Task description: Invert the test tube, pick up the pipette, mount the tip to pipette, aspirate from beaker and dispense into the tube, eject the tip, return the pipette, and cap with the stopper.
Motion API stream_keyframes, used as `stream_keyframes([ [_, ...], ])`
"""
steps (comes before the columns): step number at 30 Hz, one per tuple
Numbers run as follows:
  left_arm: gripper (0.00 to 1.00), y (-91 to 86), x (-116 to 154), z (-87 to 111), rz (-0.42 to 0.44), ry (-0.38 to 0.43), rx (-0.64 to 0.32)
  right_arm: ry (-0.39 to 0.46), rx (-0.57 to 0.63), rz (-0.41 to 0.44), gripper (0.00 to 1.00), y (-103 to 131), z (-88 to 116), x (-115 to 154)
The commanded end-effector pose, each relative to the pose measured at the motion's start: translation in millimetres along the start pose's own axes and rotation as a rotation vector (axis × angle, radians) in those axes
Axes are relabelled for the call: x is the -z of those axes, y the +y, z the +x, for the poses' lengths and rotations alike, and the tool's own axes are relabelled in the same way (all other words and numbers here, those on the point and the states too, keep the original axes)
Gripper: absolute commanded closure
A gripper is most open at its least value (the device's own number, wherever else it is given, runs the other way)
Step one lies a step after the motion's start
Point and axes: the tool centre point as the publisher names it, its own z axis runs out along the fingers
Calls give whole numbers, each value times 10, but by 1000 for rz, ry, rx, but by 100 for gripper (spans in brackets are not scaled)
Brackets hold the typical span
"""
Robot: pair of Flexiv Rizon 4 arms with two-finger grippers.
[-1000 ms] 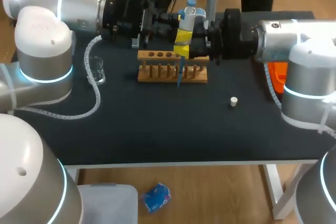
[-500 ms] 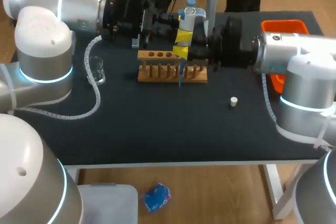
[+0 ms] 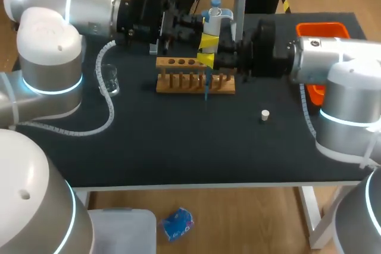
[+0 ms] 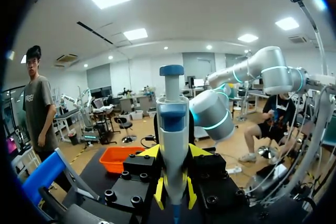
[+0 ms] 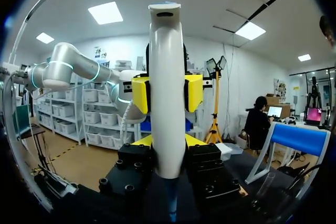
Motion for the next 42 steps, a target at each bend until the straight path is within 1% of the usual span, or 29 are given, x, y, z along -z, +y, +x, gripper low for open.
stream_keyframes([
  [1,0,2,2,-16,0,1,-1,39,-10,17,100,1,-64,51],
  [9,0,2,2,-16,0,1,-1,101,-19,18,100,-40,-129,146],
  [17,0,2,2,-16,0,1,-1,155,-23,-2,100,-106,-256,377],
  [19,0,2,2,-16,0,1,-1,182,-21,-2,100,-118,-282,450],
  [21,0,2,2,-16,0,1,-1,193,-5,12,100,-127,-310,536],
  [25,0,2,2,-16,0,1,-1,214,9,8,100,-123,-405,779],
  [29,0,2,2,-16,0,1,-1,224,18,-3,100,-111,-524,1070],
  [30,0,2,2,-16,0,1,-1,238,17,-15,100,-110,-546,1139],
  [34,0,2,2,-16,0,1,-1,234,38,1,100,-122,-633,1390],
  [42,0,2,2,-16,0,1,-1,234,38,1,100,-122,-633,1390],
])
